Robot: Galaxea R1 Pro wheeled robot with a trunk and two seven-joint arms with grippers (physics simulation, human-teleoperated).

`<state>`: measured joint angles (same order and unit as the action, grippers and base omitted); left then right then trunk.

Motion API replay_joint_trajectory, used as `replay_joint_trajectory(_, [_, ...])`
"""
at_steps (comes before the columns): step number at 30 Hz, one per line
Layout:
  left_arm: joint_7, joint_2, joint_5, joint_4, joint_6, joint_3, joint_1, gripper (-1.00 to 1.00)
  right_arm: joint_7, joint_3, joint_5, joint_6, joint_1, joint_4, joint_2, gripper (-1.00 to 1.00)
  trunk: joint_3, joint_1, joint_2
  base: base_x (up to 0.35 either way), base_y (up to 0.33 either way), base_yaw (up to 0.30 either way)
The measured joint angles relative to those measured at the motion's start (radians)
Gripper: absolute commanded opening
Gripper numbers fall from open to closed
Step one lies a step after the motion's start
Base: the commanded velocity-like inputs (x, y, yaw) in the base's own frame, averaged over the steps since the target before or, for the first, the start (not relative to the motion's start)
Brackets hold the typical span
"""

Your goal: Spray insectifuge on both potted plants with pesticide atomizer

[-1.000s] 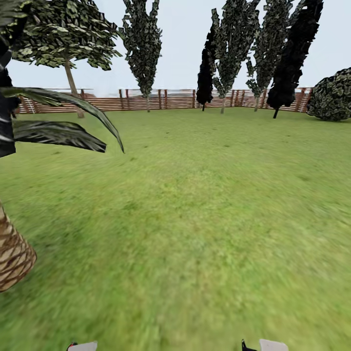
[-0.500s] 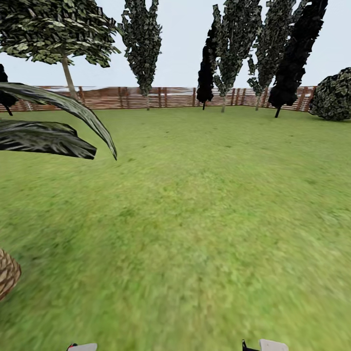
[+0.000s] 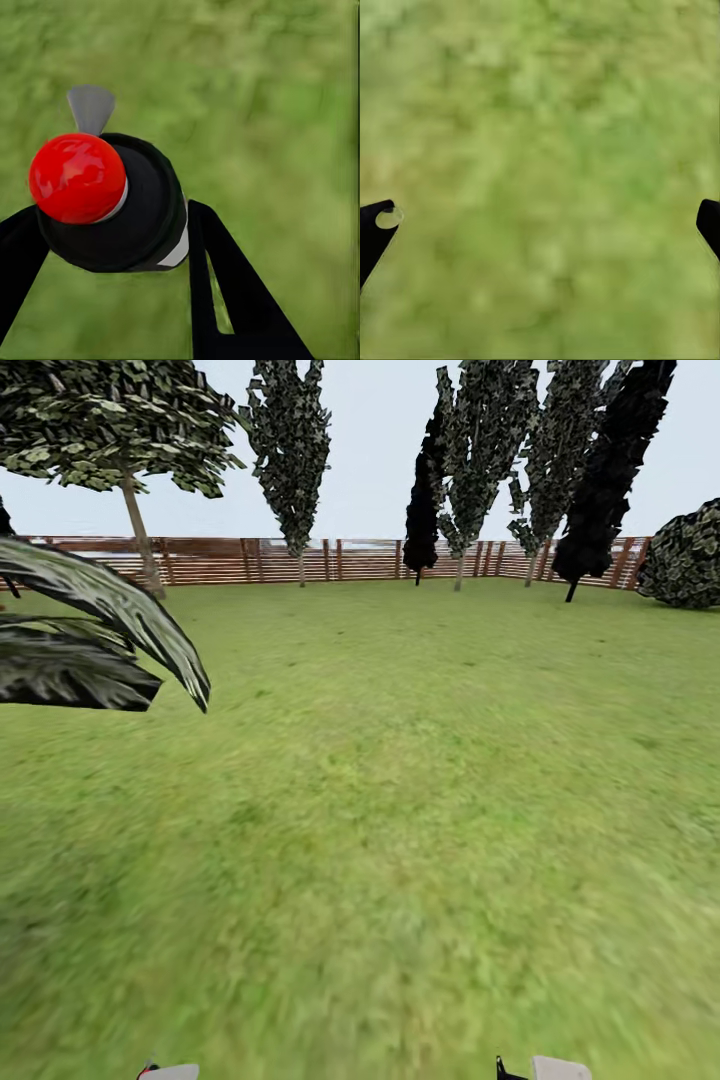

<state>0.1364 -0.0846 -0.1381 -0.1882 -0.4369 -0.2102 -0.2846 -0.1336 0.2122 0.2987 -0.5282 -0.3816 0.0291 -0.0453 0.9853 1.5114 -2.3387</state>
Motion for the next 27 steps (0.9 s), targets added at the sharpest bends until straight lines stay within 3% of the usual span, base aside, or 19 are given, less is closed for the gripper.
replay_joint_trajectory(27, [0.0,0.0,0.0,0.0,0.0,0.0,0.002,-1.0,0.001,0.0,-0.001,0.0,0.0,0.0,0.002,1.0,0.0,0.0,0.0,0.34,-0.083,0.0])
